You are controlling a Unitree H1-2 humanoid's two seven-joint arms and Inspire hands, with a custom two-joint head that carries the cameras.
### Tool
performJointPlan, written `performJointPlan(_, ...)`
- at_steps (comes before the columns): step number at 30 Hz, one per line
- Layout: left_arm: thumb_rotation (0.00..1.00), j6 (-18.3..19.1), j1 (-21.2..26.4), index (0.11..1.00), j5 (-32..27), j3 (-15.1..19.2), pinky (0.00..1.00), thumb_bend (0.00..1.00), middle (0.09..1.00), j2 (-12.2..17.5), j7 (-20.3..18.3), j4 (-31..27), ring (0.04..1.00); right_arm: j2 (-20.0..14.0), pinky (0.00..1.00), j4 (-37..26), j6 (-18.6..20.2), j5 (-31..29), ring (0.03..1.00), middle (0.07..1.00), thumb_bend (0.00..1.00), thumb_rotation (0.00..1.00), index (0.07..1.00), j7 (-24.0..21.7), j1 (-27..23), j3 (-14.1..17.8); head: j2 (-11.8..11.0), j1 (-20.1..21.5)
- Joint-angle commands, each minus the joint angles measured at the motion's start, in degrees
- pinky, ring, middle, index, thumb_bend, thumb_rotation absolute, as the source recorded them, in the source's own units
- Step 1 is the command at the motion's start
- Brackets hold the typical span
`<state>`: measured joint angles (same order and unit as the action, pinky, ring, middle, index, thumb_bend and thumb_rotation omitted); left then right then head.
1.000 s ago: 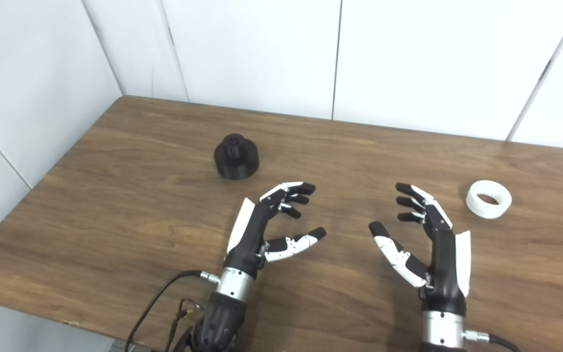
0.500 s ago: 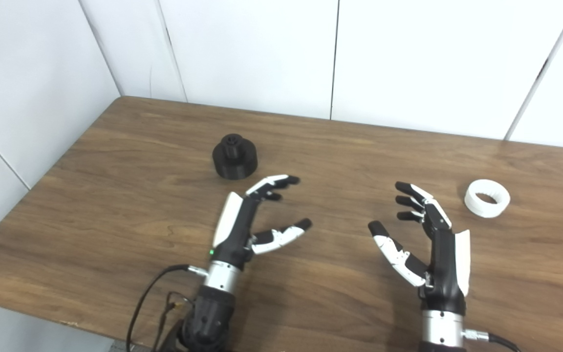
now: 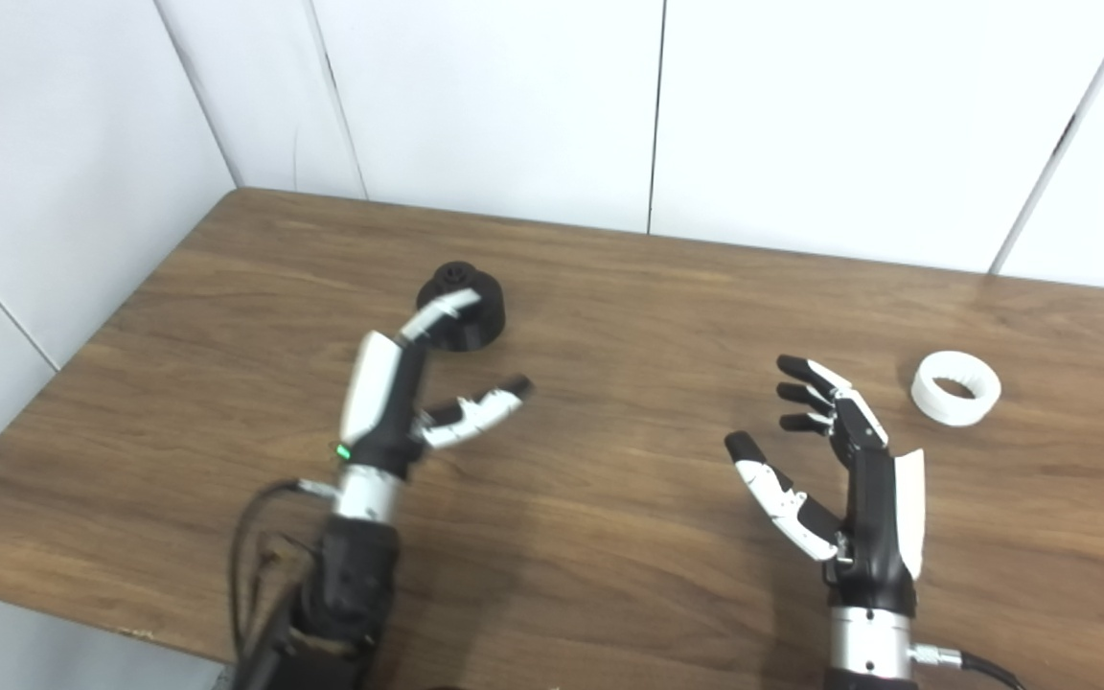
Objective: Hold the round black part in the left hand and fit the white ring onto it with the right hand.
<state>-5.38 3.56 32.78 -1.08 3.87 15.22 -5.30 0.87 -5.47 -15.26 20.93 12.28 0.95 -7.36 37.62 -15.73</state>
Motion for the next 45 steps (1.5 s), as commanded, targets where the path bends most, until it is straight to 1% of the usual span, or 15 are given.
performJointPlan(1, 0.22, -0.79, 2.43, 0.757, 1.68, 0.06, 0.78, 0.67, 0.830, 0.57, 1.38, -1.88, 0.835, -1.51, 0.60, 4.43, -1.10, 0.29, 0.720, 0.779, 0.63, 0.40, 0.740, 0.05, 2.25, 0.87, -0.03, -0.03)
performJointPlan(3, 0.23, -0.46, 2.91, 0.778, 2.31, 0.65, 0.79, 0.67, 0.854, 1.43, 1.51, -2.07, 0.854, -1.48, 0.60, 4.79, -1.22, 0.24, 0.721, 0.779, 0.63, 0.40, 0.737, 0.13, 2.14, 0.95, -0.08, -0.08)
performJointPlan(5, 0.26, 0.03, 3.40, 0.805, 2.77, 1.37, 0.77, 0.68, 0.878, 2.15, 1.40, -2.42, 0.864, -1.42, 0.59, 4.95, -1.13, 0.36, 0.717, 0.776, 0.64, 0.40, 0.734, 0.23, 2.06, 1.00, -0.16, -0.14)
performJointPlan(8, 0.26, 0.79, 4.15, 0.849, 2.32, 2.58, 0.81, 0.68, 0.913, 3.03, 1.01, -3.22, 0.902, -1.39, 0.59, 4.99, -1.01, 0.45, 0.718, 0.776, 0.64, 0.40, 0.734, 0.22, 1.99, 1.00, -0.19, -0.25)
performJointPlan(11, 0.29, 1.35, 5.61, 0.867, 2.46, 3.74, 0.83, 0.69, 0.925, 4.24, 1.43, -3.01, 0.918, -1.43, 0.59, 5.28, -1.26, 0.29, 0.719, 0.776, 0.64, 0.41, 0.737, 0.21, 1.87, 1.02, -0.30, -0.38)
performJointPlan(17, 0.34, 3.48, 8.53, 0.888, 2.56, 4.85, 0.83, 0.74, 0.950, 7.01, -0.29, -2.55, 0.926, -1.60, 0.60, 5.60, -1.62, -0.03, 0.722, 0.777, 0.64, 0.41, 0.739, 0.02, 1.69, 1.04, -0.29, -0.23)
performJointPlan(21, 0.37, 5.83, 10.42, 0.893, 3.82, 4.69, 0.82, 0.78, 0.958, 8.64, -0.86, -1.30, 0.932, -1.38, 0.60, 5.12, -0.94, -0.28, 0.720, 0.776, 0.65, 0.41, 0.739, -0.15, 1.88, 1.17, -0.25, -0.32)
performJointPlan(26, 0.40, 8.68, 11.96, 0.922, 5.31, 3.85, 0.84, 0.82, 0.979, 10.86, -3.13, 0.11, 0.962, -1.42, 0.59, 5.20, -1.12, -0.07, 0.716, 0.777, 0.64, 0.40, 0.739, -0.12, 1.80, 1.17, -0.23, -0.30)
performJointPlan(30, 0.38, 9.20, 12.86, 0.925, 4.71, 3.24, 0.82, 0.84, 0.976, 11.93, -3.88, 1.88, 0.961, -1.41, 0.59, 5.13, -1.16, 0.02, 0.715, 0.775, 0.64, 0.40, 0.740, -0.17, 1.76, 1.09, -0.10, -0.11)
performJointPlan(34, 0.39, 9.75, 13.39, 0.928, 5.01, 2.50, 0.83, 0.83, 0.972, 12.27, -4.30, 3.20, 0.966, -1.36, 0.59, 4.79, -0.69, 0.04, 0.715, 0.777, 0.64, 0.40, 0.742, -0.32, 1.92, 1.10, -0.02, -0.02)
performJointPlan(40, 0.40, 8.92, 14.52, 0.925, 4.28, 1.55, 0.81, 0.83, 0.957, 12.67, -4.40, 5.94, 0.956, -1.18, 0.59, 4.14, -0.05, -0.53, 0.718, 0.781, 0.65, 0.41, 0.741, -0.82, 2.24, 1.25, 0.24, 0.06)
performJointPlan(45, 0.40, 9.19, 15.93, 0.918, 4.38, 0.74, 0.79, 0.84, 0.960, 13.18, -4.44, 8.22, 0.959, -1.14, 0.59, 3.96, -0.16, -0.43, 0.715, 0.778, 0.65, 0.41, 0.740, -0.79, 2.33, 1.29, 0.42, 0.26)
